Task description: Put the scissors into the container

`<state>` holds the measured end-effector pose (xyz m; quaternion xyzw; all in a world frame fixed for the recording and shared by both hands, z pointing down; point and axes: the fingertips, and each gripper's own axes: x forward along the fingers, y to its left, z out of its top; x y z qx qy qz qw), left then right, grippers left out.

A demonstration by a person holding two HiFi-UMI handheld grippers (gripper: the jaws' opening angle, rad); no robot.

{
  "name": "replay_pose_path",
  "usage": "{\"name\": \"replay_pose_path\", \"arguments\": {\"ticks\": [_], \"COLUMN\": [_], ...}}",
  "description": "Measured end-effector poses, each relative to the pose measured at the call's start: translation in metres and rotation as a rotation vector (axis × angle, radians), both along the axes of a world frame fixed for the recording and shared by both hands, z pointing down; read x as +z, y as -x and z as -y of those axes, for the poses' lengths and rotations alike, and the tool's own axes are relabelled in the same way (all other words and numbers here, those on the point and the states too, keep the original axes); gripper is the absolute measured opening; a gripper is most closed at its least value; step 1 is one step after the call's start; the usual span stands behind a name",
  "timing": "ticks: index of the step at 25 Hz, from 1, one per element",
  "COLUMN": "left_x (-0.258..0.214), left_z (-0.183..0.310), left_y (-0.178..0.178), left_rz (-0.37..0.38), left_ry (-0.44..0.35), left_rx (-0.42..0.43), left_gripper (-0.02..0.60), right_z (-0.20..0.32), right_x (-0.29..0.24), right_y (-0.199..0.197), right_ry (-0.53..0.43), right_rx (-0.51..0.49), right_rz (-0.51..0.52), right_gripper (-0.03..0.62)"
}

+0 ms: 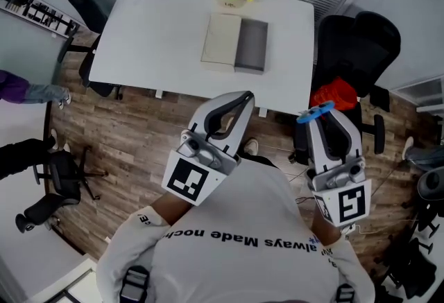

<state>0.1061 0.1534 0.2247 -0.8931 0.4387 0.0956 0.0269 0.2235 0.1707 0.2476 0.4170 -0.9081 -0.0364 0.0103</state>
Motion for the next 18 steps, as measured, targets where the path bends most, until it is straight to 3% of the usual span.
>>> {"name": "replay_pose_path", "arguments": {"ticks": [18], "left_x": [0.001], "left_z": [0.071], "left_y": [0.016], "left_rz": [-0.005], "left_ry": [0.0], "left_rx": [-0.003], "left_gripper": [0.02], "right_z": [0.072], "right_x": [0.001], "right_y": [0.014], "right_ry": [0.0], "right_rx": [-0.001], "right_rz": [-0.005], "right_gripper": [0.083]}}
